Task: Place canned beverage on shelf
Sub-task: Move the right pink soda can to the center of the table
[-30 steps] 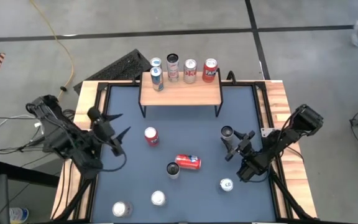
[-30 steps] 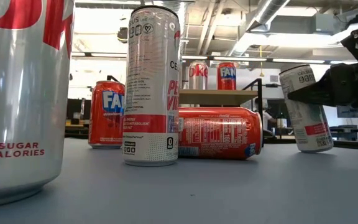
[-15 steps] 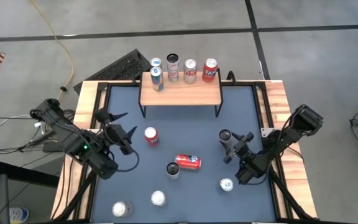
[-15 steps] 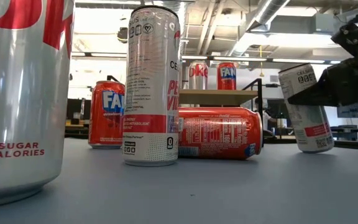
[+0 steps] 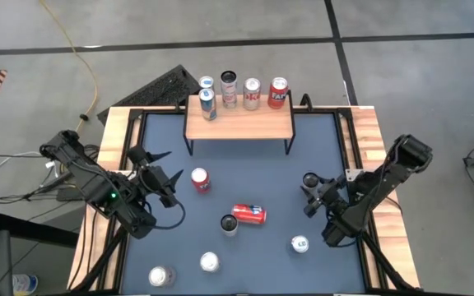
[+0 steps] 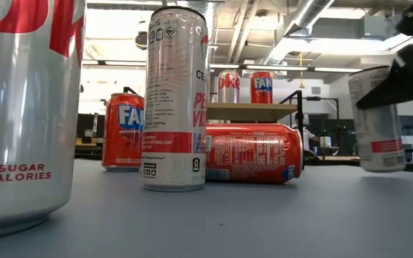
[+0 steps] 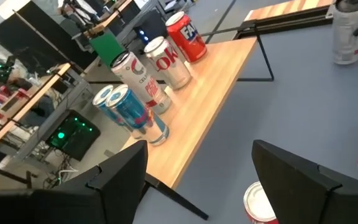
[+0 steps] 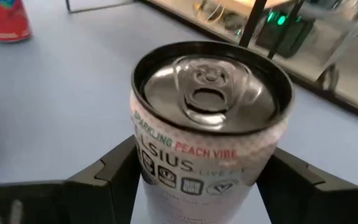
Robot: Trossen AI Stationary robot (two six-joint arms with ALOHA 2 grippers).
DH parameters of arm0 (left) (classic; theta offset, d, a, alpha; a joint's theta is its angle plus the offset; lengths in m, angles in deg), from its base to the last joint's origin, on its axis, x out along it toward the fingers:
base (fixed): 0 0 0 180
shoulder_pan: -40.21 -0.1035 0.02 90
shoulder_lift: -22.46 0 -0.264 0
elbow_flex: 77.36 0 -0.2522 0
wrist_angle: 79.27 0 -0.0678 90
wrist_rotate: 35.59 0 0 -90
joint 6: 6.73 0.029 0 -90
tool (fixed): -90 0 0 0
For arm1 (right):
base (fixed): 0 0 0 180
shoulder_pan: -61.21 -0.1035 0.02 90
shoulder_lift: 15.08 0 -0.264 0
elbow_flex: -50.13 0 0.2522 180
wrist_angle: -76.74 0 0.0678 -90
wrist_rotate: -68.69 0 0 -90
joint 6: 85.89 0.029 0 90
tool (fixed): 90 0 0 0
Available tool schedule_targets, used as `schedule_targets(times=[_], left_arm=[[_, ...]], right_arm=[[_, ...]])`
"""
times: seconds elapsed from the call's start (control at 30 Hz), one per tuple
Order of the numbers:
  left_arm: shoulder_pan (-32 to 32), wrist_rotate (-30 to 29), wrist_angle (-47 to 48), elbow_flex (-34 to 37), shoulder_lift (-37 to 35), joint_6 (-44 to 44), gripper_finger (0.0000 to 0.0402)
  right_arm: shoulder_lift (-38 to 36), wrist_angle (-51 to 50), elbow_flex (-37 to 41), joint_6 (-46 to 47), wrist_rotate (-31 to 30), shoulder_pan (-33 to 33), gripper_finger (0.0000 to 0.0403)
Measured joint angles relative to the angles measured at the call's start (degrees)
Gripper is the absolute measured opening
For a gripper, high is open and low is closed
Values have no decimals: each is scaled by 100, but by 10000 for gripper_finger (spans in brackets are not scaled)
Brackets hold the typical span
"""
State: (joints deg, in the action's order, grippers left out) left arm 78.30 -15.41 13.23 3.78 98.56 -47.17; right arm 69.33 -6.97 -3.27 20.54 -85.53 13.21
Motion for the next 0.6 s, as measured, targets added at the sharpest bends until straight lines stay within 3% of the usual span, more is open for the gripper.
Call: schedule_targets(times=[0.17,0.5,0.6], left_arm=[[0,-7,-103,0,-1,183,279],[0,-48,-112,0,-2,236,279],[0,-48,-116,0,-2,296,279]], right_arm=[[-363,11,0,22,120,-255,272],[-195,177,246,851,-1101,-513,272],[-94,313,448,1086,-1193,-512,272]])
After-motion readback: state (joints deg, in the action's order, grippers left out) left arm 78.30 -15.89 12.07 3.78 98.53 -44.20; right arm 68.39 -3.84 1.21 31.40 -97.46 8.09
